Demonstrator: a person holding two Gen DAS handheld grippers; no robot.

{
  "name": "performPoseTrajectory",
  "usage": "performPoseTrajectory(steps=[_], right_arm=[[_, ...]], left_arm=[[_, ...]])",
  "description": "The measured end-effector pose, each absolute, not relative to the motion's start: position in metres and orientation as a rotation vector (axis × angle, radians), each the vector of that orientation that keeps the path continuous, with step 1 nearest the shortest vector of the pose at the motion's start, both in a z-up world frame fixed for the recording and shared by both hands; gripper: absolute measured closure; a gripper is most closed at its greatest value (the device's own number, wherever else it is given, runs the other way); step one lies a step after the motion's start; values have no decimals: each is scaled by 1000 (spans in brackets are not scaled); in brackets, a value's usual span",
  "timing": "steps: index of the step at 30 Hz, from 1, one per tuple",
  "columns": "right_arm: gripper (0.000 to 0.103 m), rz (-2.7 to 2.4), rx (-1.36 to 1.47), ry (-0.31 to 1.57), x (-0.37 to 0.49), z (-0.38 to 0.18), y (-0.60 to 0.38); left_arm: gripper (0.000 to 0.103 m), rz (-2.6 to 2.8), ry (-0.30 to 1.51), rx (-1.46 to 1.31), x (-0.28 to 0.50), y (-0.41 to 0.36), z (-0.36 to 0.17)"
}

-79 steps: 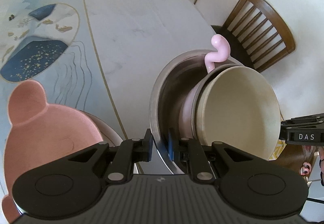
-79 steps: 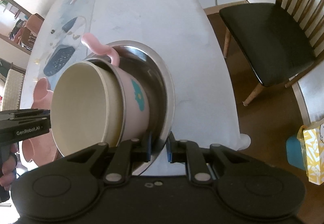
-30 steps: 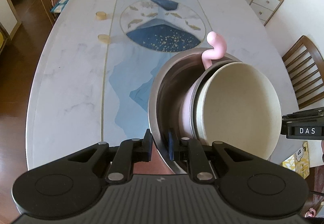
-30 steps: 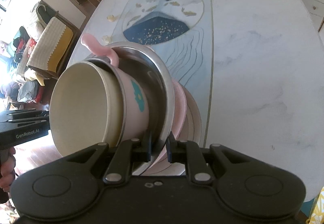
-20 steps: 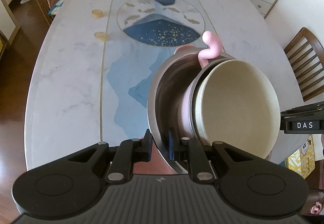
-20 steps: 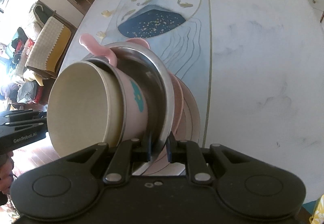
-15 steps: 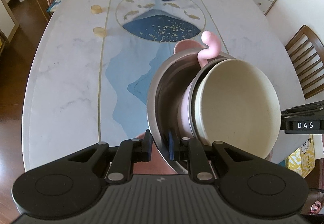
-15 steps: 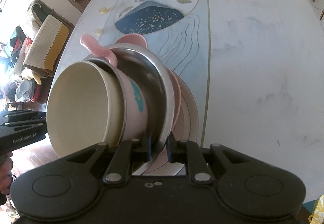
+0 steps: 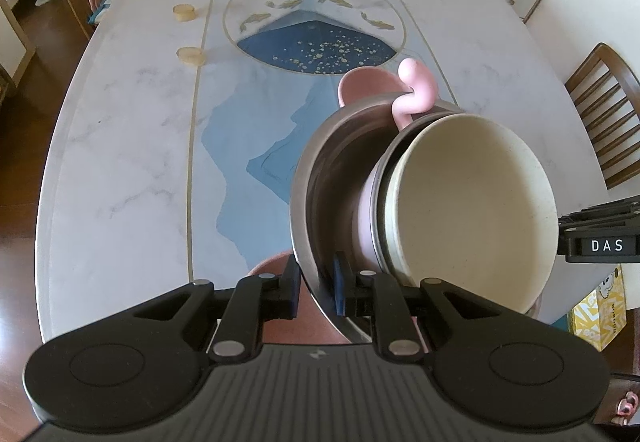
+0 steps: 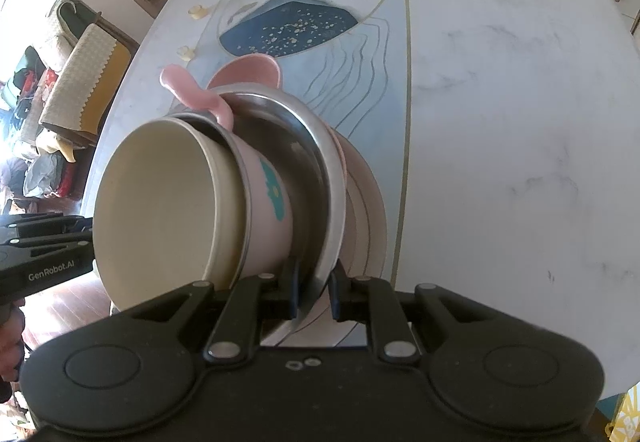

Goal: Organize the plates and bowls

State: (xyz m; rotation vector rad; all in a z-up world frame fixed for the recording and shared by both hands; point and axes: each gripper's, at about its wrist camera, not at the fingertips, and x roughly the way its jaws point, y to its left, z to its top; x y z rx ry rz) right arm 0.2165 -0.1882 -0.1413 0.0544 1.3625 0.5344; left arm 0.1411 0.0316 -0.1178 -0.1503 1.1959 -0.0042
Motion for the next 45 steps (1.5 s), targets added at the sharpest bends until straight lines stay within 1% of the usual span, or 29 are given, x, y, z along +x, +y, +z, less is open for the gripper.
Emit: performPoseTrajectory(steps=[6, 12, 24, 26, 28, 29, 30, 38, 44, 45], right_arm=[[87, 518, 62, 1365, 215, -142, -190], [79, 503, 69, 1370, 216, -143, -192], [71, 466, 82, 1344, 215, -136, -200], [70, 464, 80, 1342, 214, -135, -200], [70, 461, 82, 1340, 213, -134, -201], [69, 461, 83, 1339, 213, -134, -201], [69, 459, 81, 1337, 213, -133, -201], [67, 448, 89, 1299, 209, -119, -205], [58, 458, 61, 1231, 196, -95, -206], [54, 462, 49, 1214, 193, -90, -206]], left_arm=[[88, -15, 1187, -144, 143, 31, -119], [88, -20, 1177, -139, 143, 30, -120], [86, -28, 1189, -133, 146, 34, -118], [80, -22, 1176, -130, 146, 35, -116], [62, -12, 1157, -120, 146, 37, -113], [57, -7, 1149, -114, 146, 38, -111], [49, -4, 1140, -112, 146, 40, -109], [48, 7, 1099, -88, 144, 48, -98], [48, -6, 1041, -65, 135, 47, -82], [48, -9, 1032, -61, 134, 46, -80]])
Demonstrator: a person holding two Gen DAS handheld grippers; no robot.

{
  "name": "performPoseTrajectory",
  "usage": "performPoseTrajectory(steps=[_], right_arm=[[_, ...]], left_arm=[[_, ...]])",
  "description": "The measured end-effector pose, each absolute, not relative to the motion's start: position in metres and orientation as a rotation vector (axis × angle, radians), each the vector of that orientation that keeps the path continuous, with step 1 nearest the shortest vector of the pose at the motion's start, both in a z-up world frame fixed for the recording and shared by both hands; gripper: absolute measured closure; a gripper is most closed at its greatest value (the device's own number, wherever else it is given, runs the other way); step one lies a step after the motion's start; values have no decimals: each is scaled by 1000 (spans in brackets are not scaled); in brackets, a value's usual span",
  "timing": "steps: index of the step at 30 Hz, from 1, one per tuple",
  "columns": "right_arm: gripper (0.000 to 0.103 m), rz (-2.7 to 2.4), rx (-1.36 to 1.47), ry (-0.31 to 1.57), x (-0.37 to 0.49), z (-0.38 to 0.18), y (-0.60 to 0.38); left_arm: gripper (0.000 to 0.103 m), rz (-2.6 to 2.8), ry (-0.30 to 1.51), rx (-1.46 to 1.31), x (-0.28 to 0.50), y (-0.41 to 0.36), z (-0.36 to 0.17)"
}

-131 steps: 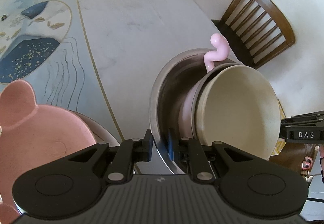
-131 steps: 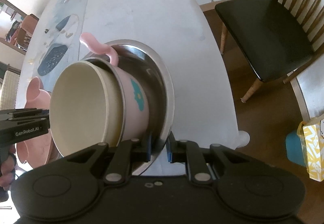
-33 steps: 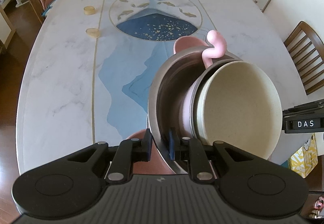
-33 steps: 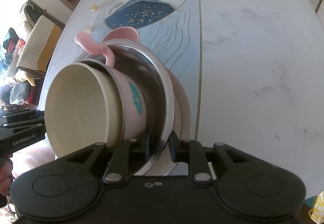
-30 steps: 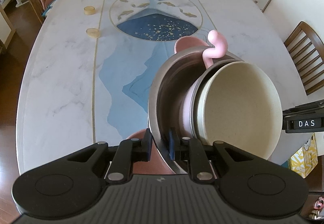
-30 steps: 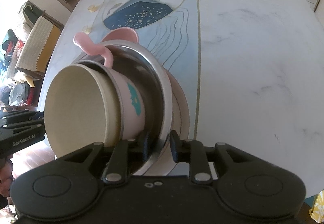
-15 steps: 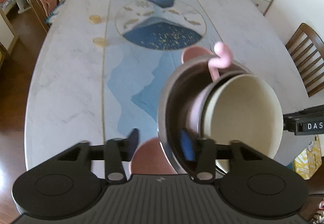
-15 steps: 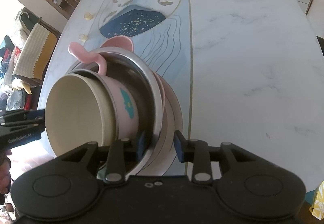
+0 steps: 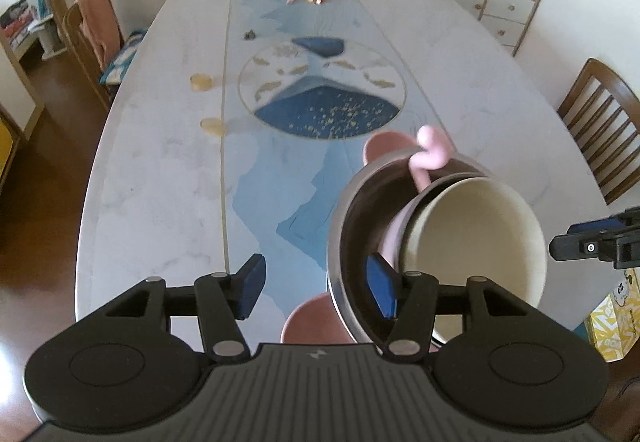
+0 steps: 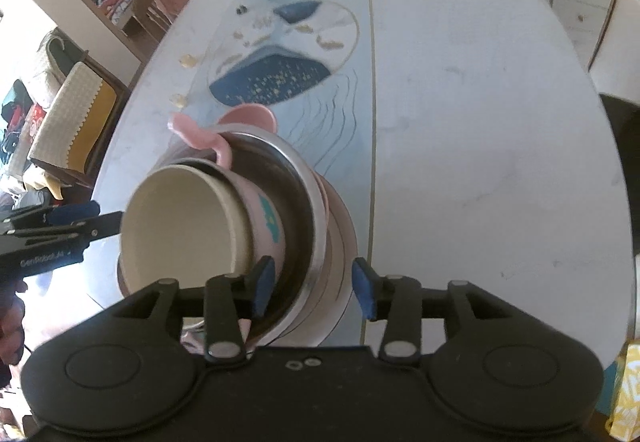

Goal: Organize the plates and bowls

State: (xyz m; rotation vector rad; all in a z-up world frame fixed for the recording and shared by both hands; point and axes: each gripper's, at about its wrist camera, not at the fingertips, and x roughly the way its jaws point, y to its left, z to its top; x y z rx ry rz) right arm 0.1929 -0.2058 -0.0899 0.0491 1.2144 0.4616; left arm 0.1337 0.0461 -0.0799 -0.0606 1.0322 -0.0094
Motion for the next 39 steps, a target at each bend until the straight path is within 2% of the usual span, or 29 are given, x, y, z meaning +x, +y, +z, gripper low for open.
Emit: performPoseTrajectory(steps=[5, 7, 8, 16, 20, 22, 26, 28, 32, 34, 39], right_arm=[[44, 477, 43, 1154, 180, -71, -207], [38, 478, 39, 1127, 175, -65, -208], [38, 482, 36, 1113, 172, -61, -208], [23, 552, -4, 1011, 149, -38, -213], [19, 584, -26, 957, 138, -31, -220], [16, 591, -38, 922, 132, -27, -224], [15, 594, -65, 854, 118, -21, -235], [6, 593, -62, 823, 112, -19, -242], [3, 595, -53, 755, 99, -14, -254], [1, 592, -38, 731, 94, -12, -261], [0, 581, -2, 702, 86, -12, -272]], left_arm=[[48, -26, 999, -59, 125, 40, -67], [39, -30, 984, -56, 121, 37, -62], [38, -32, 973, -54, 119, 35, -60], [37, 8, 905, -34, 97, 10, -42], [36, 33, 865, -39, 83, -5, -32], [27, 48, 847, -43, 75, -14, -28], [25, 68, 822, -72, 61, -30, -22], [24, 75, 816, -90, 55, -37, -21], [21, 82, 784, -101, 41, -52, -18], [16, 90, 770, -115, 35, -57, -18], [13, 112, 732, -147, 20, -64, -15]])
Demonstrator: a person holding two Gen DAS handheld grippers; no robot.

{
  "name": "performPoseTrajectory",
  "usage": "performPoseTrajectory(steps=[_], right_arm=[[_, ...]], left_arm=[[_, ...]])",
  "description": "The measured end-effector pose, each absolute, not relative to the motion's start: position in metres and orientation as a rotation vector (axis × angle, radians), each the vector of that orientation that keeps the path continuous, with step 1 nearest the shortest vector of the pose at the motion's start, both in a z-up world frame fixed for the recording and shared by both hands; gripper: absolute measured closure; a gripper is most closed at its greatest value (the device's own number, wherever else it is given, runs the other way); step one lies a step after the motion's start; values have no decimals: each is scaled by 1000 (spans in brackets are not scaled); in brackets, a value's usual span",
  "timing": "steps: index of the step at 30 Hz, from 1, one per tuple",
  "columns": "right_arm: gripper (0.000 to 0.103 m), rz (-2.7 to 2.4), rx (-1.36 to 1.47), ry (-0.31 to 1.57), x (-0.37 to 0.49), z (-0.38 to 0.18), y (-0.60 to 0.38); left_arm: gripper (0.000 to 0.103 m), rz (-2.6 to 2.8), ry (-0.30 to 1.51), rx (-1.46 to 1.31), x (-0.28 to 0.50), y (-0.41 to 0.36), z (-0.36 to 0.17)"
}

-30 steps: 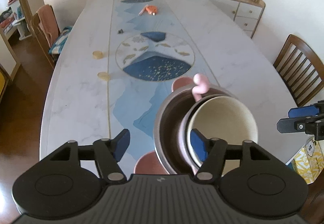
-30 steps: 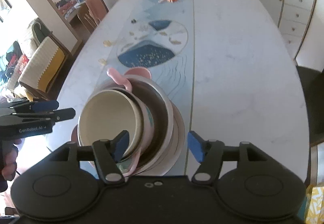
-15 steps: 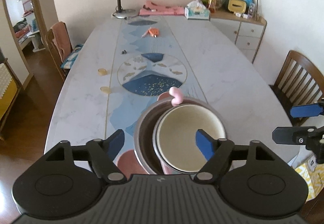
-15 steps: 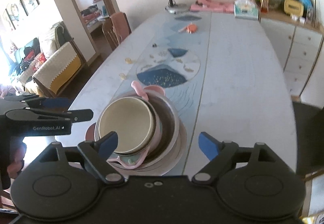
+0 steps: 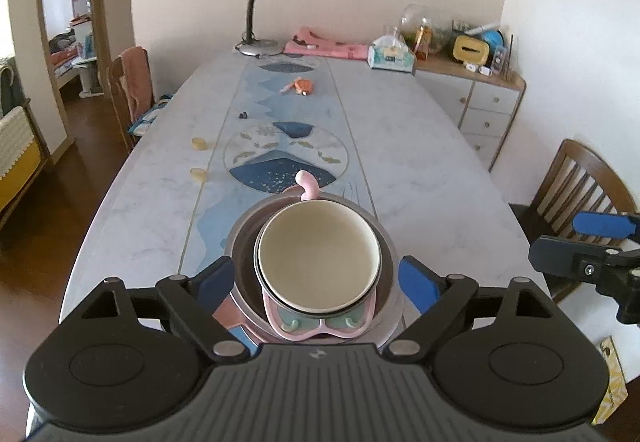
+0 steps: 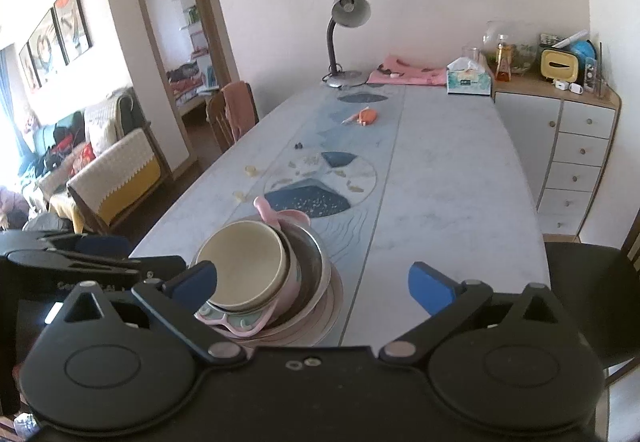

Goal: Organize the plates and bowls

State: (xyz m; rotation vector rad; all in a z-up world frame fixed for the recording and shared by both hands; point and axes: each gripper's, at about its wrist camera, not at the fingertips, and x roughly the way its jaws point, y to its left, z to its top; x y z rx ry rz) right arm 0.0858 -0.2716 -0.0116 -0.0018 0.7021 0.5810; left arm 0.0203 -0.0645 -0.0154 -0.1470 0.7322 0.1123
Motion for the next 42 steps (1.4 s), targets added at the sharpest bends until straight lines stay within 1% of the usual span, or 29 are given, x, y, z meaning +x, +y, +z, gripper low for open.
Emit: performPoseTrajectory(steps=[3, 15, 21, 42], right_arm=[[0, 574, 15, 689, 80, -14, -276], [0, 510, 47, 643, 56, -21, -274], [0, 457, 53, 615, 50, -18, -274], [0, 466, 58, 632, 37, -16, -266]], left_arm=[[0, 107, 719, -164, 14, -67, -14], [0, 123, 659, -150, -7, -81, -10], [0, 129, 665, -178, -15, -78, -12], [0, 110, 676, -174, -28, -76, -15]])
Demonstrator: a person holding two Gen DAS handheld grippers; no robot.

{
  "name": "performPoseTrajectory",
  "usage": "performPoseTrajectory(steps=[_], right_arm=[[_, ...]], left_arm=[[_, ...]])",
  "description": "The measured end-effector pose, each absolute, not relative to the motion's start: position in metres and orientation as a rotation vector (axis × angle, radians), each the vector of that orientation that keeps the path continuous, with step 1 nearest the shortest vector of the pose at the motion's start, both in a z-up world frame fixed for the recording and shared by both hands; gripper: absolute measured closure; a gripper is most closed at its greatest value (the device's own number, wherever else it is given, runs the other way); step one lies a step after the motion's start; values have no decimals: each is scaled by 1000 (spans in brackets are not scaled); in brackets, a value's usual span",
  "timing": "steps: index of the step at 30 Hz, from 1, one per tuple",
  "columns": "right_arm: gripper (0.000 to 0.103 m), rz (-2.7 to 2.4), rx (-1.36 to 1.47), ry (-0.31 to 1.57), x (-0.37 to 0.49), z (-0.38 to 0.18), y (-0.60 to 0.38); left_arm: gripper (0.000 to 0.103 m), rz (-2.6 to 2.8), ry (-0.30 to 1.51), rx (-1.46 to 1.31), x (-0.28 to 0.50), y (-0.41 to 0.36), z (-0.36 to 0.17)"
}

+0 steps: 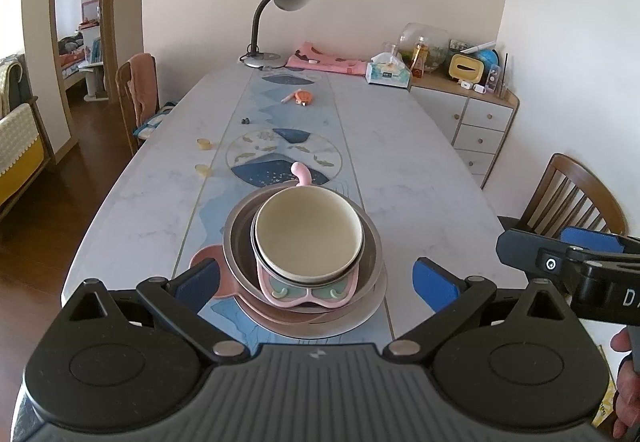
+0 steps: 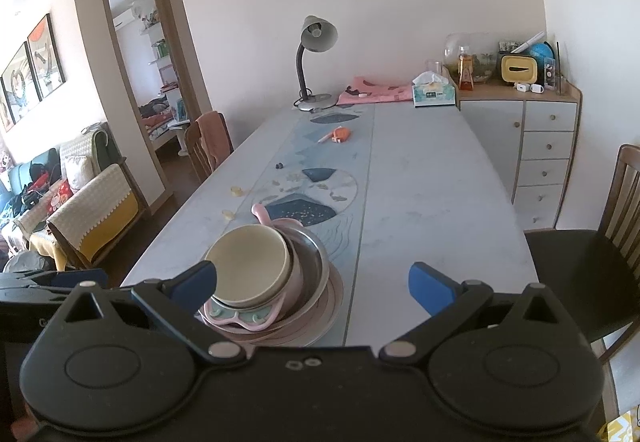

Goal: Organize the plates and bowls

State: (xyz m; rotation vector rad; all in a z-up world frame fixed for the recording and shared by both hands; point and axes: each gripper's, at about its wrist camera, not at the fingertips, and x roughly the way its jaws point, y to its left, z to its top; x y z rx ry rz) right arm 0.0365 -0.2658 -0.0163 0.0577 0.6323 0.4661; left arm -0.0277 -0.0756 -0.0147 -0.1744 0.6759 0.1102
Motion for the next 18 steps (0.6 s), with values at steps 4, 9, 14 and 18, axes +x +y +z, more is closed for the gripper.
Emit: performPoseTrajectory(steps=[4, 9, 14, 18], right_arm=[[0, 462, 62, 640, 36, -16, -264], [0, 458, 68, 650, 37, -17, -261], [0, 468, 63, 653, 38, -19, -259], [0, 473, 63, 663, 39, -21, -258]], left_arm=[[0, 107, 676, -174, -30, -75, -14], [0, 102, 674, -173, -30, -75, -14], [0, 102, 674, -174, -31, -74, -14], [0, 101, 670, -168, -31, -75, -12]])
